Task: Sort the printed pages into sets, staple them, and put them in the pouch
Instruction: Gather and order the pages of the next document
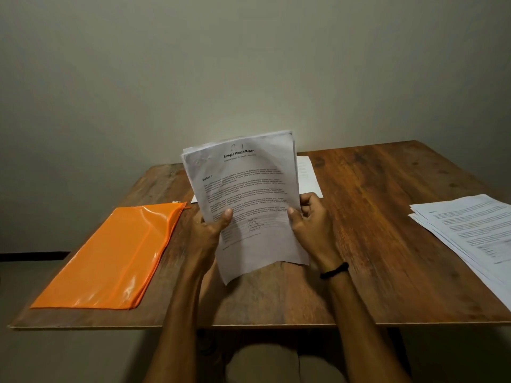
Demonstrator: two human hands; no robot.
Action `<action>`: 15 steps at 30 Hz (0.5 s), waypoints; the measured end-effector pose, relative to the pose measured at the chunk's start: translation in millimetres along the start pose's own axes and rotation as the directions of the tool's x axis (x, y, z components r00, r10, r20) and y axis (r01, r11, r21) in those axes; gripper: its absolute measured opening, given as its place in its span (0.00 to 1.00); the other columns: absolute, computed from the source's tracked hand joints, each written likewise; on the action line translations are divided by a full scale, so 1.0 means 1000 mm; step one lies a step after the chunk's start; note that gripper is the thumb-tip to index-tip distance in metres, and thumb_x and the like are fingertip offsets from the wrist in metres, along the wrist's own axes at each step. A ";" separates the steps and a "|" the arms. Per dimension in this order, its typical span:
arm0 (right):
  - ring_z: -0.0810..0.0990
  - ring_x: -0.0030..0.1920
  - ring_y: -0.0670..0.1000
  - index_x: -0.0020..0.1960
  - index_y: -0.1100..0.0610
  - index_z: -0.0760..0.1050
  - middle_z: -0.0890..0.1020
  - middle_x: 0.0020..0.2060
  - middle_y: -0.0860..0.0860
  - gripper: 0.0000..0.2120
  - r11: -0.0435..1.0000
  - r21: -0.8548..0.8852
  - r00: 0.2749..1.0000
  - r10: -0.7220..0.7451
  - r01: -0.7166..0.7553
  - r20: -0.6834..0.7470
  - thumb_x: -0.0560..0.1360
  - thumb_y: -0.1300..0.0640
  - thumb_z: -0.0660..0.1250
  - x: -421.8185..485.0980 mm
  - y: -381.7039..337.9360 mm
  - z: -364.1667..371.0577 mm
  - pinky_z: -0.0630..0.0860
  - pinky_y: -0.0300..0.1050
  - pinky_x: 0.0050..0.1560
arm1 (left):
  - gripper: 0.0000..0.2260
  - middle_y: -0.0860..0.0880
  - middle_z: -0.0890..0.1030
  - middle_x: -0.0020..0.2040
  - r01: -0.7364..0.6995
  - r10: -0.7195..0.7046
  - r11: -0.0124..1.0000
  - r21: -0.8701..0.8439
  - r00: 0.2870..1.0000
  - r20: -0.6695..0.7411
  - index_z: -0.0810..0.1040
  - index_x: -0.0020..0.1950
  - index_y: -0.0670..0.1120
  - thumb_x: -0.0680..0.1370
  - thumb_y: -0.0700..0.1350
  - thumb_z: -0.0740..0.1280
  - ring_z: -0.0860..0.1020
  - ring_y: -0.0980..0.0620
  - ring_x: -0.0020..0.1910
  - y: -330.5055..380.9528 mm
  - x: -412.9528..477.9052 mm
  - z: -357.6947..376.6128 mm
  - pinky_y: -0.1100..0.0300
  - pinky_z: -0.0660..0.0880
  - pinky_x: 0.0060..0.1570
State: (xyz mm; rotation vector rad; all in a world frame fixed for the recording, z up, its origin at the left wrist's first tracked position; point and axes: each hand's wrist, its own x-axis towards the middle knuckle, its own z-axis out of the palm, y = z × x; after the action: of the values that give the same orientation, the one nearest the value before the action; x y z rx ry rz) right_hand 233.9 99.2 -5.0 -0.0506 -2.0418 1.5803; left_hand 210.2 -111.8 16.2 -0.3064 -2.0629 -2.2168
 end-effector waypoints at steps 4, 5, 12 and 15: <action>0.83 0.48 0.49 0.52 0.54 0.70 0.81 0.49 0.48 0.09 0.996 0.028 0.985 0.085 -0.090 0.147 0.77 0.59 0.70 0.003 -0.005 -0.004 0.83 0.43 0.45 | 0.12 0.51 0.84 0.56 -0.060 0.077 0.991 0.116 0.986 -0.145 0.80 0.62 0.44 0.79 0.43 0.70 0.83 0.61 0.50 -0.003 -0.004 0.005 0.71 0.78 0.39; 0.83 0.49 0.50 0.54 0.55 0.71 0.81 0.50 0.49 0.11 0.995 0.027 0.979 0.092 -0.099 0.182 0.76 0.60 0.71 0.005 -0.007 -0.004 0.83 0.45 0.47 | 0.12 0.52 0.84 0.55 -0.075 0.096 0.988 0.139 0.983 -0.155 0.80 0.62 0.44 0.79 0.43 0.71 0.82 0.62 0.50 -0.003 -0.005 0.006 0.73 0.77 0.38; 0.85 0.50 0.46 0.61 0.59 0.76 0.84 0.52 0.49 0.18 0.961 0.228 0.961 0.093 -0.155 0.259 0.74 0.63 0.75 0.013 -0.015 -0.002 0.82 0.39 0.45 | 0.13 0.52 0.84 0.55 -0.085 0.098 0.980 0.182 0.993 -0.066 0.81 0.62 0.44 0.78 0.44 0.72 0.82 0.63 0.51 0.006 -0.007 0.008 0.70 0.78 0.44; 0.85 0.51 0.45 0.61 0.59 0.78 0.85 0.51 0.46 0.16 0.961 0.238 0.973 0.086 -0.137 0.212 0.74 0.62 0.75 0.010 -0.010 0.002 0.81 0.37 0.45 | 0.14 0.53 0.85 0.56 -0.045 0.051 0.992 0.121 0.998 -0.046 0.80 0.62 0.47 0.77 0.45 0.73 0.83 0.58 0.53 0.008 -0.005 0.009 0.60 0.80 0.49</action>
State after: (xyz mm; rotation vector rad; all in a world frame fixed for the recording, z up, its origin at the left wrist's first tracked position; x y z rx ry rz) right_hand 227.5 97.8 7.4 0.0919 -1.9970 1.9757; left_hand 217.3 -103.8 23.6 -0.2856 -2.1286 -2.0423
